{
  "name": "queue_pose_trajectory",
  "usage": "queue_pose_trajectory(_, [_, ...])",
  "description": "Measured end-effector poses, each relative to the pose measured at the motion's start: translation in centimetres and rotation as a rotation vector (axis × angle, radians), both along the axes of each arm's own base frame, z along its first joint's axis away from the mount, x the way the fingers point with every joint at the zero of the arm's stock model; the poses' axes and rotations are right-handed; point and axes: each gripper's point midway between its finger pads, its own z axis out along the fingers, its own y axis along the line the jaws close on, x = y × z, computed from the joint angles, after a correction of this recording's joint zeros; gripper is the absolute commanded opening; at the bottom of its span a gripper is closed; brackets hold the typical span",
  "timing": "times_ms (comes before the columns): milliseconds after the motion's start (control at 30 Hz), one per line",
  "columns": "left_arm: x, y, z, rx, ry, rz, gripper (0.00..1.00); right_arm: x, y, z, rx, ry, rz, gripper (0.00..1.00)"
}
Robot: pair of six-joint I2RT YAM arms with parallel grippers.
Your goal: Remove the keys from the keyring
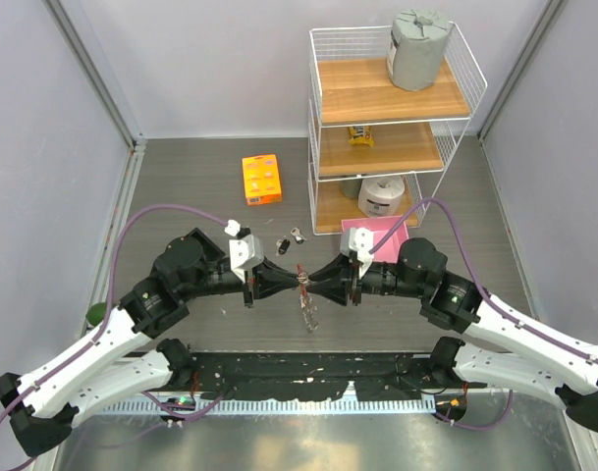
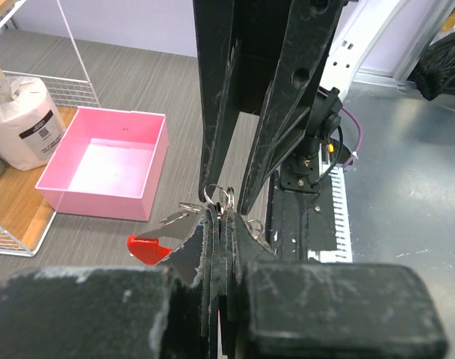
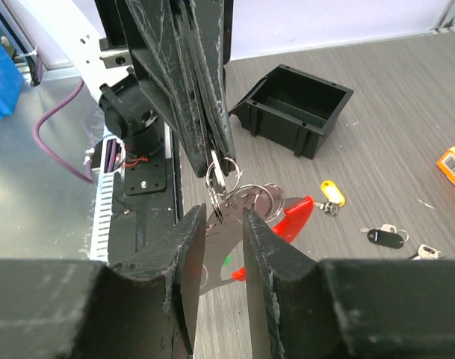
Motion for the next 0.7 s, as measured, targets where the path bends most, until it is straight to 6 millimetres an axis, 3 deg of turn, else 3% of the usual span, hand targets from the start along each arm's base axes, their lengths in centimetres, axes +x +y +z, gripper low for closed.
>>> queue_pose_trajectory(300, [-0.02, 0.00, 0.01, -0.001, 0.004, 0.000, 0.00, -0.42, 0.18, -0.63, -0.020, 0.012, 0.029, 0.16])
queue_pose_trajectory(367, [-0.02, -0.01, 0.01, -0.001, 0.004, 0.000, 0.00, -0.48, 0.19, -0.60, -0.020, 0.013, 0.032, 0.06])
queue_pose_trajectory(700, [0.01, -0.01, -0.06, 0.001, 0.003, 0.000, 0.00, -0.99, -0.21, -0.39, -0.029, 0.025, 0.044, 0.05])
